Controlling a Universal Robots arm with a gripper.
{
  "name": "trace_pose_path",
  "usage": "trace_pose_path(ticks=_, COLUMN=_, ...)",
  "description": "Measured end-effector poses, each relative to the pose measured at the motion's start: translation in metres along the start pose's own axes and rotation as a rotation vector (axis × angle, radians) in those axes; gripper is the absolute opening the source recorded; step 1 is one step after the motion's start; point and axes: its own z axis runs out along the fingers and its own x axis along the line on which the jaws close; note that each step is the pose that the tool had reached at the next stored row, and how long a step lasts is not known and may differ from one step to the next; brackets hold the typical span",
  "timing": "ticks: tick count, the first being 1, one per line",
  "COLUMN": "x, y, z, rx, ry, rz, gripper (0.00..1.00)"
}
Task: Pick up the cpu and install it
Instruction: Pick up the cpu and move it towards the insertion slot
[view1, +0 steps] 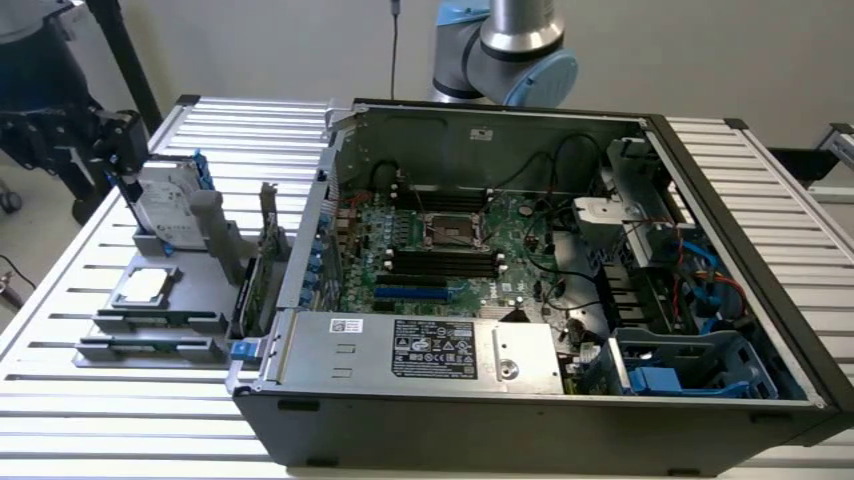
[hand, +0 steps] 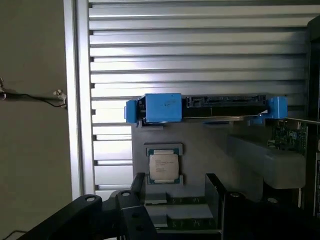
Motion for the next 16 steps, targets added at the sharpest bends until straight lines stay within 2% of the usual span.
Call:
trace_pose_path(ticks=9, x=0.0, y=-0.0059, z=0.0161, rx=-0.0006, ry=0.0084, rz=-0.05, gripper=0.6)
trace_pose_path(ticks=16, x=0.0, y=-0.0103, z=0.0288, rx=-0.001, ry=0.0102, rz=-0.078, gripper=0.62)
